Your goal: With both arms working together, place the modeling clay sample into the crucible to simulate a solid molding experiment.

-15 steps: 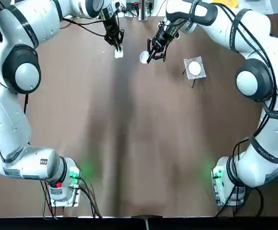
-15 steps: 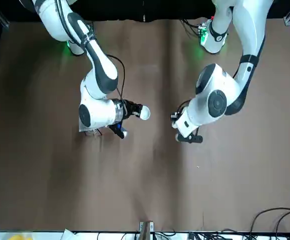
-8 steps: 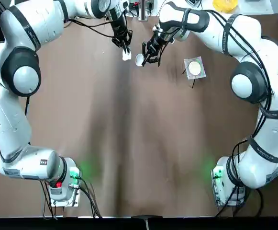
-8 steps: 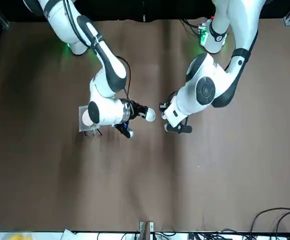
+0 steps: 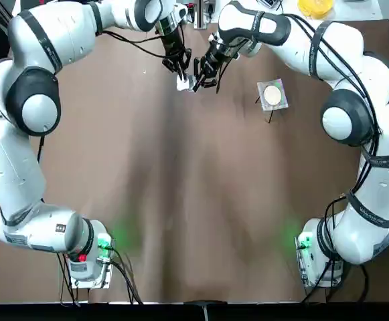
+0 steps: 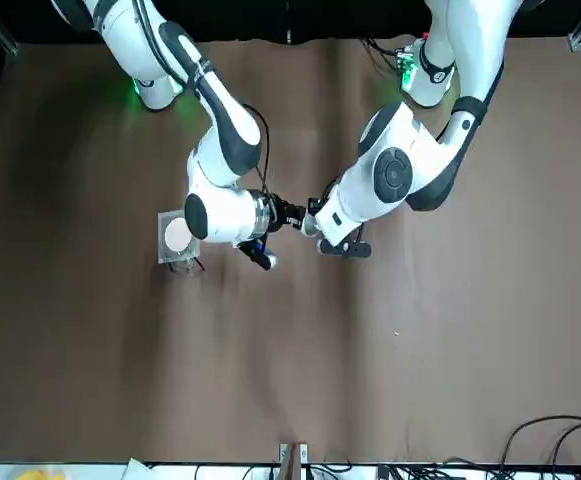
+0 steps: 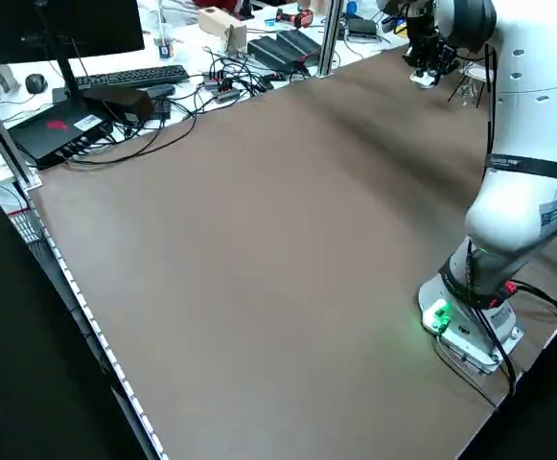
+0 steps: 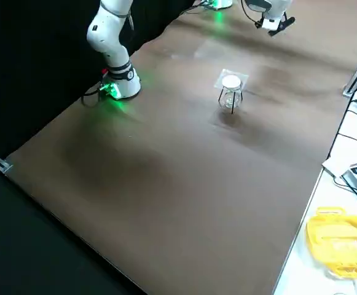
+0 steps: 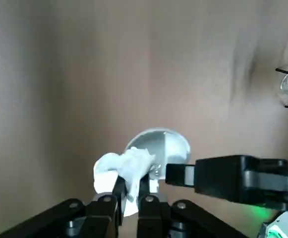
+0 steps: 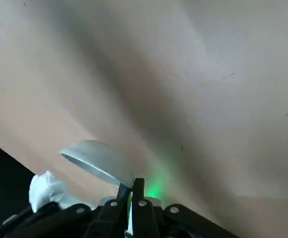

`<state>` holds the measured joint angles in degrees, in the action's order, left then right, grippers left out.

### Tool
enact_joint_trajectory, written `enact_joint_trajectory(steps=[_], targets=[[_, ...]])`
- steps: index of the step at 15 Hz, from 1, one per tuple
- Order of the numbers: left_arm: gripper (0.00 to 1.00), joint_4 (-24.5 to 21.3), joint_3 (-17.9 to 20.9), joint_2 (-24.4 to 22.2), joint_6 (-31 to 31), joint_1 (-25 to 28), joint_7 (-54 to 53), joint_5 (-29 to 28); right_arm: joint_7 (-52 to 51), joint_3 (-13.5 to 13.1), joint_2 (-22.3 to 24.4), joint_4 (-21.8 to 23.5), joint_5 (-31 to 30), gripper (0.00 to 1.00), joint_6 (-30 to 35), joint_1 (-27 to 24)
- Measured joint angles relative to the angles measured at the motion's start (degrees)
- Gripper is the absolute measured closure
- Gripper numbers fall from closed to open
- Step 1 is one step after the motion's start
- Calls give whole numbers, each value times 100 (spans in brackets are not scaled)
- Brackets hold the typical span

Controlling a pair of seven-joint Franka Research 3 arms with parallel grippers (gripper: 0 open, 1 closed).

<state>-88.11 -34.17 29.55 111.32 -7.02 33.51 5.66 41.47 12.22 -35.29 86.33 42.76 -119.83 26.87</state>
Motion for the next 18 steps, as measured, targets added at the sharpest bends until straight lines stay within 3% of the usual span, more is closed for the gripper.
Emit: enact_joint_trajectory(steps=[10,18], targets=[[85,-5,27,141,729,-117,82,0,0,-70,-2,11,0,96,19,57],[81,-10,53,250,800,-163,82,-2,-11,-77,-2,-39,198,96,21,-74]])
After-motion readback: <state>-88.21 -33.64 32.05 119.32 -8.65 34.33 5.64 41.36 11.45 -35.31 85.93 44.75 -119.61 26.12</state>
